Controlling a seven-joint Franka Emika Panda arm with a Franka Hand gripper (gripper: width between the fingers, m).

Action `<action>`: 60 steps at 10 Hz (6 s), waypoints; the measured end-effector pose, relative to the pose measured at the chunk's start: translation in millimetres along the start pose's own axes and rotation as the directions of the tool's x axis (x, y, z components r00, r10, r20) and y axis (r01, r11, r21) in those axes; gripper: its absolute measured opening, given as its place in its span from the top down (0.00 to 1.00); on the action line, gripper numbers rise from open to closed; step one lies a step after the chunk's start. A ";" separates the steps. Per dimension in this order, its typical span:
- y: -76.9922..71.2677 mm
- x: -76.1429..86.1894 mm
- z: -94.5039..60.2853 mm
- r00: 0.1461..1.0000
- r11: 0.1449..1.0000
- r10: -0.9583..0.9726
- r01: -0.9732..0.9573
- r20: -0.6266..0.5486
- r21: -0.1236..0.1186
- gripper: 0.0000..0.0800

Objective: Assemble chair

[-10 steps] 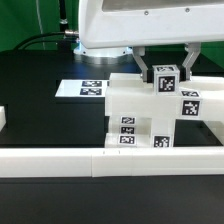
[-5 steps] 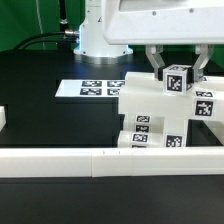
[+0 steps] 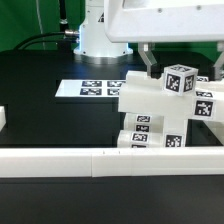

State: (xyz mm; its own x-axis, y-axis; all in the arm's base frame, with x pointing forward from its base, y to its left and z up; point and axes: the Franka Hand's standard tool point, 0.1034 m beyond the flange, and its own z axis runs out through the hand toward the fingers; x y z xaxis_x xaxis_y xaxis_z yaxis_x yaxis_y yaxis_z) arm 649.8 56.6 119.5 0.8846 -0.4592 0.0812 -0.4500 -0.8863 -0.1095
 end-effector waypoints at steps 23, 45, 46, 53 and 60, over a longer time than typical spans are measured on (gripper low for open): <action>14.0 5.3 4.9 0.902 0.902 -0.432 0.432 -0.015 -0.015 0.65; -3.2 -12.9 9.2 0.360 0.357 0.931 -0.933 0.067 0.043 0.54; -3.6 -13.3 8.8 0.405 0.403 0.912 -0.914 0.068 0.039 0.54; -4.9 -13.5 6.7 0.920 0.918 0.391 -0.392 0.032 0.054 0.19; 2.5 -7.7 4.2 0.998 0.997 -0.060 0.059 0.025 0.057 0.34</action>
Offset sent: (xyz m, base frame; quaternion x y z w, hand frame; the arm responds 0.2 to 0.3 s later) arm 0.0000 0.0000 0.0000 0.0000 0.0000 -0.1938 0.9810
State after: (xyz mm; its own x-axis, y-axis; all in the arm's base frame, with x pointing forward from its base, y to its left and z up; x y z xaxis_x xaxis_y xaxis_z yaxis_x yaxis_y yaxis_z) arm 642.4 58.2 114.4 0.9129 -0.4034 0.0624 -0.3897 -0.9068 -0.1609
